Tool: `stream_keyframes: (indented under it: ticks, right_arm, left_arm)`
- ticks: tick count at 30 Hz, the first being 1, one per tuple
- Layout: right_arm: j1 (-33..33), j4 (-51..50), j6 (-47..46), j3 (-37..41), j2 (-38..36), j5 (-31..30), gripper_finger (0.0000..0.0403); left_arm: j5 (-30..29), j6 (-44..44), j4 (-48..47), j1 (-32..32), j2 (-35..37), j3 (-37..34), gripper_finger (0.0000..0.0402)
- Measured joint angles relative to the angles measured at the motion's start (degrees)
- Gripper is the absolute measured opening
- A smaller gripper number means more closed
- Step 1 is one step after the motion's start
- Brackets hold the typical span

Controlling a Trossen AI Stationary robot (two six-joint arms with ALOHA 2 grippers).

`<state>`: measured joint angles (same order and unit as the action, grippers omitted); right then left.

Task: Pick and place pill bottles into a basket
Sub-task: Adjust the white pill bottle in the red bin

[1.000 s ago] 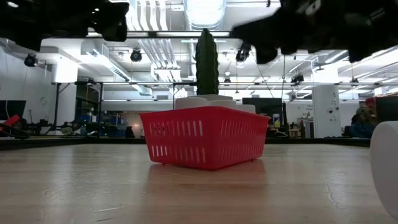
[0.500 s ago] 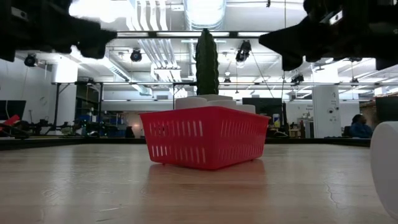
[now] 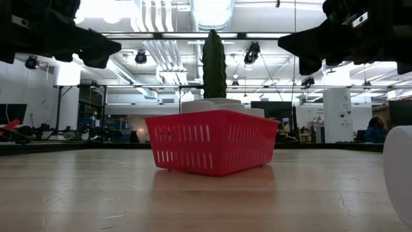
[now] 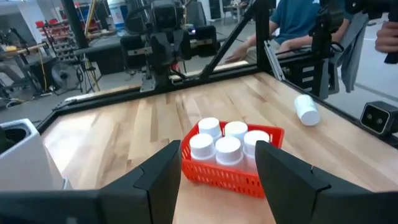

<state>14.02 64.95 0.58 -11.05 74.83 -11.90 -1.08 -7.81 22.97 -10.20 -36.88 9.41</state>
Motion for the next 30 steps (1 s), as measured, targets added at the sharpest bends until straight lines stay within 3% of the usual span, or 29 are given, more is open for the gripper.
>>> stream_keyframes:
  ticks: [12,15,20,26,30]
  right_arm:
    - [0.0,-1.9,-0.6,-2.7,0.7,0.1,0.0008]
    - [0.0,-1.9,-0.6,-2.9,1.0,0.1,0.0008]
    - [0.0,-3.3,-0.6,-2.8,1.1,0.1,0.0008]
    - [0.0,-3.4,-0.5,-2.8,1.1,0.1,0.0008]
    - [0.0,-3.5,-0.6,-2.8,1.1,0.1,0.0008]
  left_arm:
    - [0.9,0.3,0.0,0.0,-2.5,1.7,0.0187]
    - [4.4,3.1,0.1,0.0,-3.6,2.9,0.0187]
    - [15.2,5.6,0.3,-0.5,-8.4,5.1,0.0187]
    - [15.8,2.5,0.1,-1.2,-15.7,9.5,0.018]
    - [17.8,1.0,0.1,-1.4,-20.4,13.0,0.0144]
